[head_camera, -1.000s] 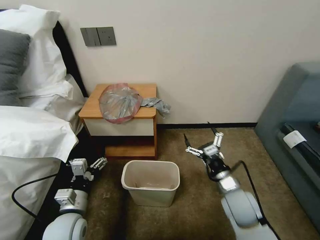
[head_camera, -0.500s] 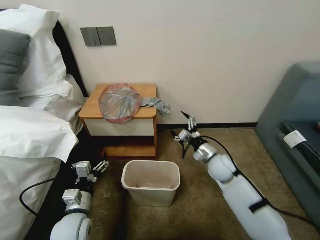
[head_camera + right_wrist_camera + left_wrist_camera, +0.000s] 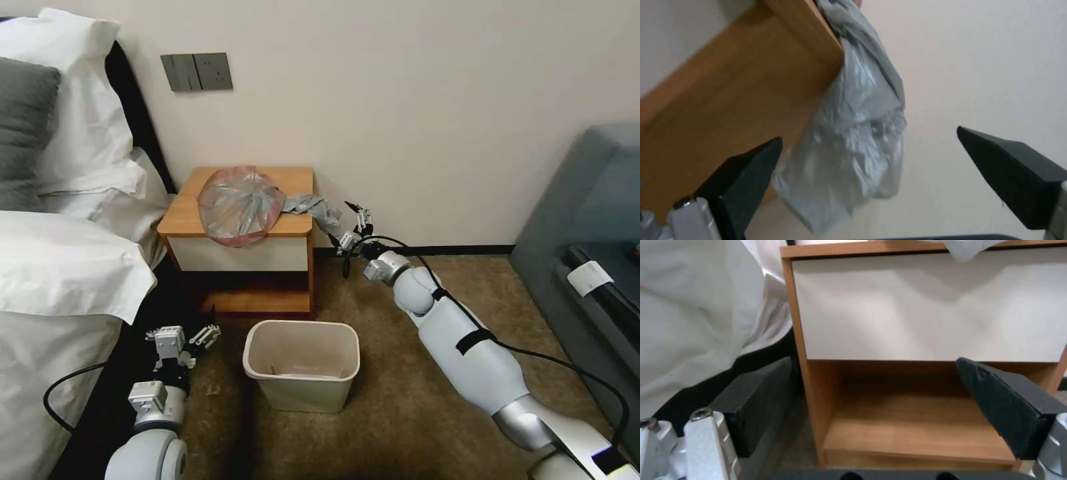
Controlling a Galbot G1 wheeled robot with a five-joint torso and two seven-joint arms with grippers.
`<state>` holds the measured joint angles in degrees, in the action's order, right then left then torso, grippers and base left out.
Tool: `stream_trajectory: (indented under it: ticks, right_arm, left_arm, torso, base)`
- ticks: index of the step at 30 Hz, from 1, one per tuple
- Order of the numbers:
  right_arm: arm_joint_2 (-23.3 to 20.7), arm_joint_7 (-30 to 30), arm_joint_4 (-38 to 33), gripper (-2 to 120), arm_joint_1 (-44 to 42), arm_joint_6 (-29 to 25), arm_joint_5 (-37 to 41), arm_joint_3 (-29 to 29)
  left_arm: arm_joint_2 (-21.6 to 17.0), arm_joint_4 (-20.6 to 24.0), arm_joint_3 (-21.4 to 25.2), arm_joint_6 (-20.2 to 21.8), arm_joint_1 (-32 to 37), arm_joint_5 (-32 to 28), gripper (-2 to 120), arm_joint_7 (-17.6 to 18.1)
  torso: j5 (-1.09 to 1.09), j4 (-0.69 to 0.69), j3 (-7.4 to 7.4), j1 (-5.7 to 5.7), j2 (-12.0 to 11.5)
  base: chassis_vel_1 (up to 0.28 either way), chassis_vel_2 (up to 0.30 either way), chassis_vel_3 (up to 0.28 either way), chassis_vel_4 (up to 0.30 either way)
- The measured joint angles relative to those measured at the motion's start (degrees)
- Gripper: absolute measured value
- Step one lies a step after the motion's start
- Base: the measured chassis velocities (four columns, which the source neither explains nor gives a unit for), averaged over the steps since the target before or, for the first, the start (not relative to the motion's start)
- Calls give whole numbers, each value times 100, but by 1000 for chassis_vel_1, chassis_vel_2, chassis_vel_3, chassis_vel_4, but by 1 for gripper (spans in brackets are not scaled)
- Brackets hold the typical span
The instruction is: Pick up the garbage bag from the table and place it over the trash can.
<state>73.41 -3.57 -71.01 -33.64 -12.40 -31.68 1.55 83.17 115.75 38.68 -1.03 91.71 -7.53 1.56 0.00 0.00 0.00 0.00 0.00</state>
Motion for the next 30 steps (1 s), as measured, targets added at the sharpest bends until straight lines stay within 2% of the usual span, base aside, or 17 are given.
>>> stream_trajectory:
  ticks: [5, 11, 18, 23, 27, 30]
  right_arm:
    - [52, 56, 116, 100, 109, 16, 16, 148]
    - [176, 172, 738, 100, 578, -92, 20, 369]
    - [271, 204, 1044, 100, 891, -195, -64, 476]
    - [305, 210, 1094, 89, 898, -241, -101, 485]
    - [303, 197, 1099, 69, 890, -264, -93, 515]
    - [304, 189, 1117, 61, 892, -283, -128, 504]
  left_arm:
    - [18, 0, -21, -11, -3, 27, 93, 0]
    - [118, -8, -53, -108, 58, 141, 93, 0]
    - [164, -43, -100, -136, 75, 186, 93, 6]
    - [187, -50, -141, -139, 78, 202, 93, 13]
    - [206, -57, -164, -143, 75, 225, 93, 17]
    - [213, -57, -181, -144, 72, 236, 93, 20]
  torso:
    - [0, 0, 0, 0, 0]
    - [0, 0, 0, 0, 0]
    - [0, 0, 0, 0, 0]
    - [1, 0, 0, 0, 0]
    - [0, 0, 0, 0, 0]
    - [1, -1, 0, 0, 0]
  base:
    - [0, 0, 0, 0]
    - [0, 0, 0, 0]
    - [0, 0, 0, 0]
    - [0, 0, 0, 0]
    - [0, 0, 0, 0]
    - [0, 0, 0, 0]
